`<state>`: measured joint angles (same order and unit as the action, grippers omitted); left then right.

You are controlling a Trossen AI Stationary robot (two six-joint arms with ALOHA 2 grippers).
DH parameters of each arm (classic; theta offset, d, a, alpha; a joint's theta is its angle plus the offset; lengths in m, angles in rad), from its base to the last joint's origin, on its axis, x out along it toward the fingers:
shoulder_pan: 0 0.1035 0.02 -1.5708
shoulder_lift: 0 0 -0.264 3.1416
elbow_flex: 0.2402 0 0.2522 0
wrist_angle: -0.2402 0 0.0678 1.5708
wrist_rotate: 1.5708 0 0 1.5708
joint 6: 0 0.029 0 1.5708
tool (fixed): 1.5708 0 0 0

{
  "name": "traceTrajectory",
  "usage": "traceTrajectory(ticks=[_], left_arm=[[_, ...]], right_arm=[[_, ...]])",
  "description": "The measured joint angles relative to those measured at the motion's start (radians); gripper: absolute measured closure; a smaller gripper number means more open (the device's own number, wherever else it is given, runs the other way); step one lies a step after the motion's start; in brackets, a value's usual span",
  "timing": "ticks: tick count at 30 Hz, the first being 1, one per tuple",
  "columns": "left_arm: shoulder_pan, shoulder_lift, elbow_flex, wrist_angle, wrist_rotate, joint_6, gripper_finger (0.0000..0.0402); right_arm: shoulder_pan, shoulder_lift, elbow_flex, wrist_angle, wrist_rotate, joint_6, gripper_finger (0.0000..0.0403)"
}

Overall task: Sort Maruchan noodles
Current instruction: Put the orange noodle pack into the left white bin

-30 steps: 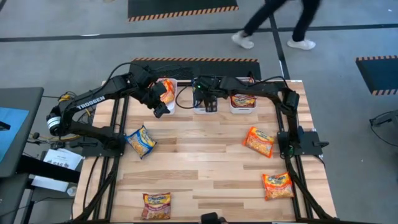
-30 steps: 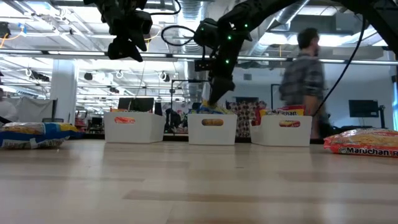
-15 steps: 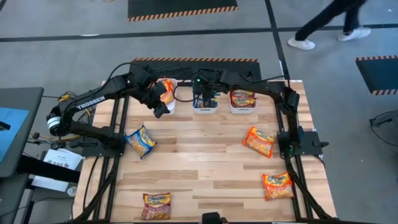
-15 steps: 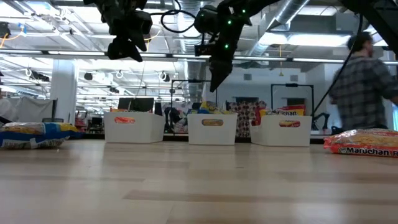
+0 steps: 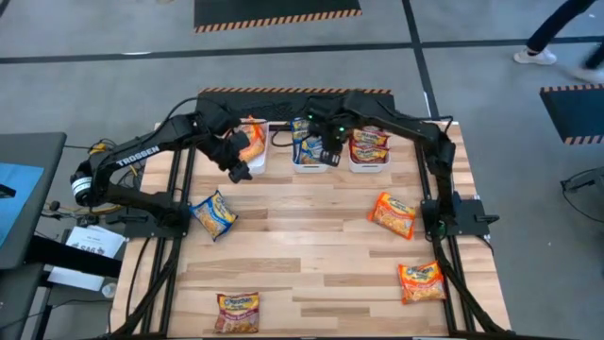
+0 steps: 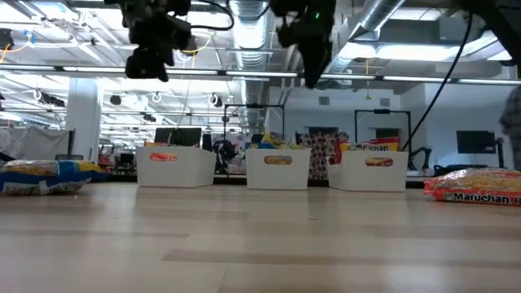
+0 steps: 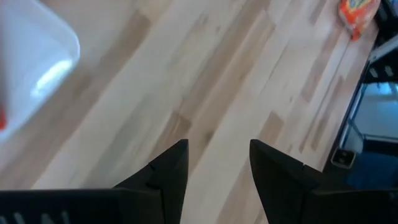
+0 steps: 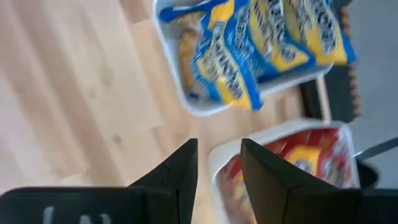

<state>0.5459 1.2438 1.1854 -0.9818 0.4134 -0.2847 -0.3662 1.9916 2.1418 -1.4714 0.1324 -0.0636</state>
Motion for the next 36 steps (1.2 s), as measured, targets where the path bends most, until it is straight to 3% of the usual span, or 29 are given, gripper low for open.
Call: traceTrajectory(ticks=[7,17,26,31,36], left_arm=[[-0.059,0.000,0.000,-0.166,0.000,0.041,0.0246],[-0.235,0.000,0.000,-0.179,0.009,0.025,0.0246],[-0.387,0.000,0.000,-0.180,0.015,-0.073,0.0246],[-0.474,0.000,0.000,-0.179,0.116,-0.103,0.0246],[-0.590,0.000,0.000,-0.179,0.079,-0.149,0.0246]], right_arm=[[0.098,-0.136,-0.003,-0.015,-0.021,0.174,0.0255],[0.325,-0.259,-0.003,-0.013,-0.033,0.430,0.0255],[0.538,-0.252,-0.004,-0.063,-0.038,0.695,0.0255],[0.644,-0.233,-0.006,-0.065,-0.036,0.805,0.0255],[0.729,-0.212,-0.006,-0.062,-0.014,0.917,0.0255]])
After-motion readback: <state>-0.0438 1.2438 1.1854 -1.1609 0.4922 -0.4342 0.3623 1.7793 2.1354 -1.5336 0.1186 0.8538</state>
